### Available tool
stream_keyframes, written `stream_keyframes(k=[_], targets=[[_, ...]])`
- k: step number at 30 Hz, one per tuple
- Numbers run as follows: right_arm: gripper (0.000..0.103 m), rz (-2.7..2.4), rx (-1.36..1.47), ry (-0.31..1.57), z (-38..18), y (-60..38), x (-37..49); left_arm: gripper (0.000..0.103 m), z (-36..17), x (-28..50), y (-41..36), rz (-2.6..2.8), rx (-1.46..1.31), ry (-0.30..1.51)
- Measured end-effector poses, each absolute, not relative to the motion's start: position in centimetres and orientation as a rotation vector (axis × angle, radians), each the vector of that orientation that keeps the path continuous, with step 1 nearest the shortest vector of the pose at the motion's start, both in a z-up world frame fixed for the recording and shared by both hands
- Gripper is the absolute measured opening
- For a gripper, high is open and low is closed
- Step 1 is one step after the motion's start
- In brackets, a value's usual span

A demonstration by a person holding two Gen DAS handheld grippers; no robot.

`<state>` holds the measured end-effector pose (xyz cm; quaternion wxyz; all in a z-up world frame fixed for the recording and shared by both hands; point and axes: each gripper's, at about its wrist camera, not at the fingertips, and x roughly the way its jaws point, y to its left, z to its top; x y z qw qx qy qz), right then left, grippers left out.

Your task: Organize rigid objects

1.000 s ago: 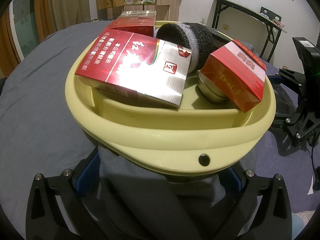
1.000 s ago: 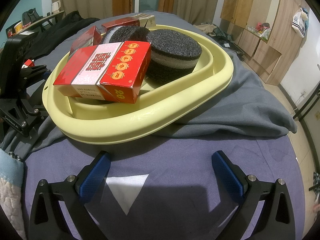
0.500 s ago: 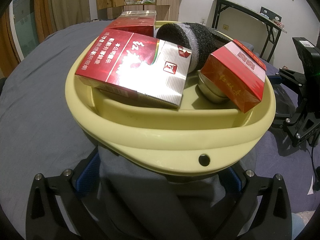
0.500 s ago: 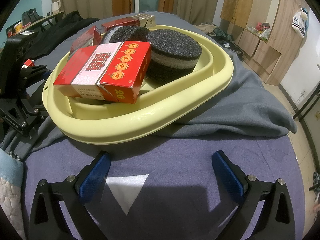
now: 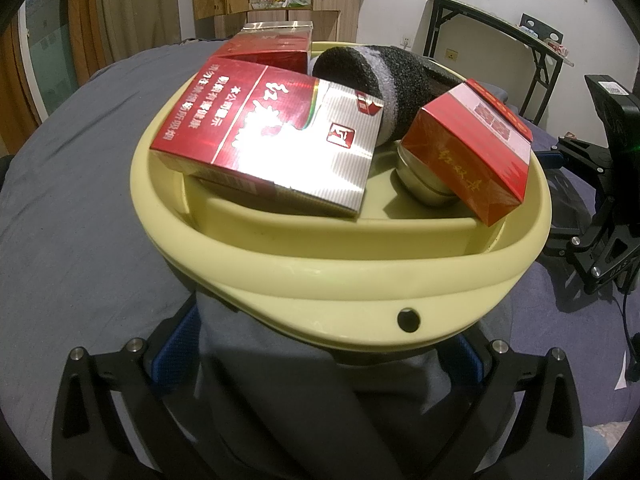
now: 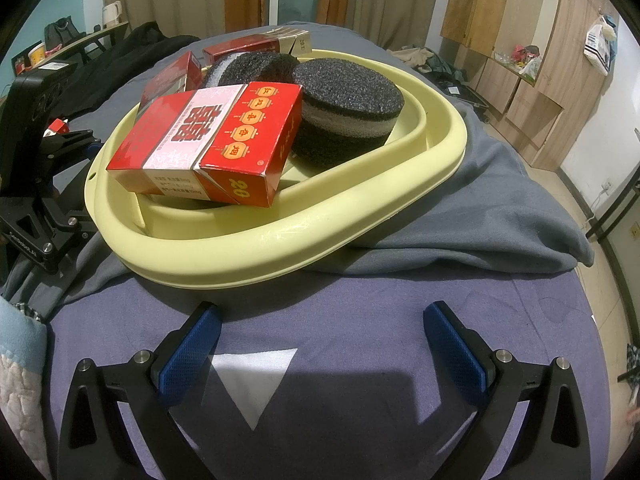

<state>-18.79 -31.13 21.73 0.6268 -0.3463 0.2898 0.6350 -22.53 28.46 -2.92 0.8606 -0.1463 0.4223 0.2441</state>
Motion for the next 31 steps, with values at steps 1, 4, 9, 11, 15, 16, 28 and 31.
stream_keyframes(k=[1, 4, 9, 11, 15, 16, 28, 31], targets=[[0.103, 1.456, -0.794, 0.665, 21.73, -31.12, -18.77, 0.103, -2.91, -22.55, 28.47, 0.512, -0.307, 0.886], [0.103, 1.456, -0.794, 0.665, 21.73, -31.12, -18.77, 0.103, -2.91, -22.55, 28.47, 0.512, -0.307, 0.886], [0.103, 1.456, -0.794, 0.665, 21.74, -31.14, -18.79, 0.103, -2.92, -22.53, 28.46, 0.512, -0.307, 0.886], [0.103, 1.456, -0.794, 0.664, 21.73, -31.14, -18.79, 0.103, -2.92, -22.52, 28.45, 0.513, -0.307, 0.886], [0.103, 1.456, -0.794, 0.665, 21.73, -31.14, -18.80, 0.103, -2.92, -22.53, 28.45, 0.513, -0.307, 0.886], [0.103, 1.456, -0.794, 0.665, 21.72, -31.10, -18.71, 0.103, -2.93, -22.52, 28.45, 0.513, -0.306, 0.887], [0.103, 1.456, -0.794, 0.665, 21.74, -31.14, -18.80, 0.103, -2.80, -22.62, 28.50, 0.514, -0.303, 0.888], [0.103, 1.456, -0.794, 0.665, 21.73, -31.12, -18.76, 0.103, -2.77, -22.64, 28.48, 0.514, -0.304, 0.888]])
